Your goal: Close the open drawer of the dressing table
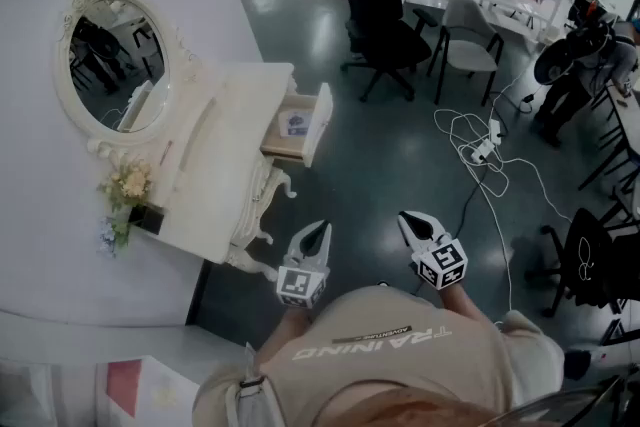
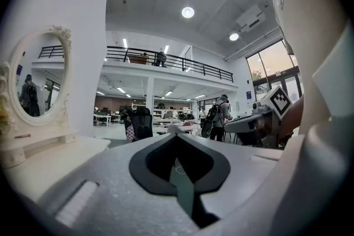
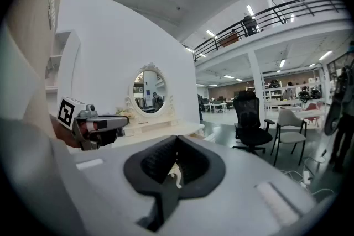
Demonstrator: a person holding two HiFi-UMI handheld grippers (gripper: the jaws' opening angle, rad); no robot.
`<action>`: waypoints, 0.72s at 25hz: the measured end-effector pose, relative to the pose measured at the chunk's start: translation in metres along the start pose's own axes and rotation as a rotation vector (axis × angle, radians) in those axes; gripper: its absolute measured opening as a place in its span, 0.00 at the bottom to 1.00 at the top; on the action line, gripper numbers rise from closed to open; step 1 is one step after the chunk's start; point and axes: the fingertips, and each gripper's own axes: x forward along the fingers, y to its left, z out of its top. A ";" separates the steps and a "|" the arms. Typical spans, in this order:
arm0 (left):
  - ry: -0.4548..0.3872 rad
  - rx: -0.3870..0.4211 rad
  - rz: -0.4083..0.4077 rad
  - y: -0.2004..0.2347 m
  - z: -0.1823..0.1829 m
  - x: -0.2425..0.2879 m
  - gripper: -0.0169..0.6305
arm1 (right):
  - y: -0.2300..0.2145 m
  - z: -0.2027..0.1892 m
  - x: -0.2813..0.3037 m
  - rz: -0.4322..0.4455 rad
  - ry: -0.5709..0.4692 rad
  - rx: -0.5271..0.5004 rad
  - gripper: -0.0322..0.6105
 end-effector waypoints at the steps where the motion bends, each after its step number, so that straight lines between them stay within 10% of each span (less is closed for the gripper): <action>1: 0.015 -0.018 -0.003 -0.001 -0.004 -0.006 0.03 | 0.005 -0.001 -0.001 0.000 0.002 0.000 0.05; 18: 0.151 -0.103 -0.146 -0.027 -0.058 0.001 0.03 | 0.002 -0.047 -0.025 -0.076 0.103 0.105 0.05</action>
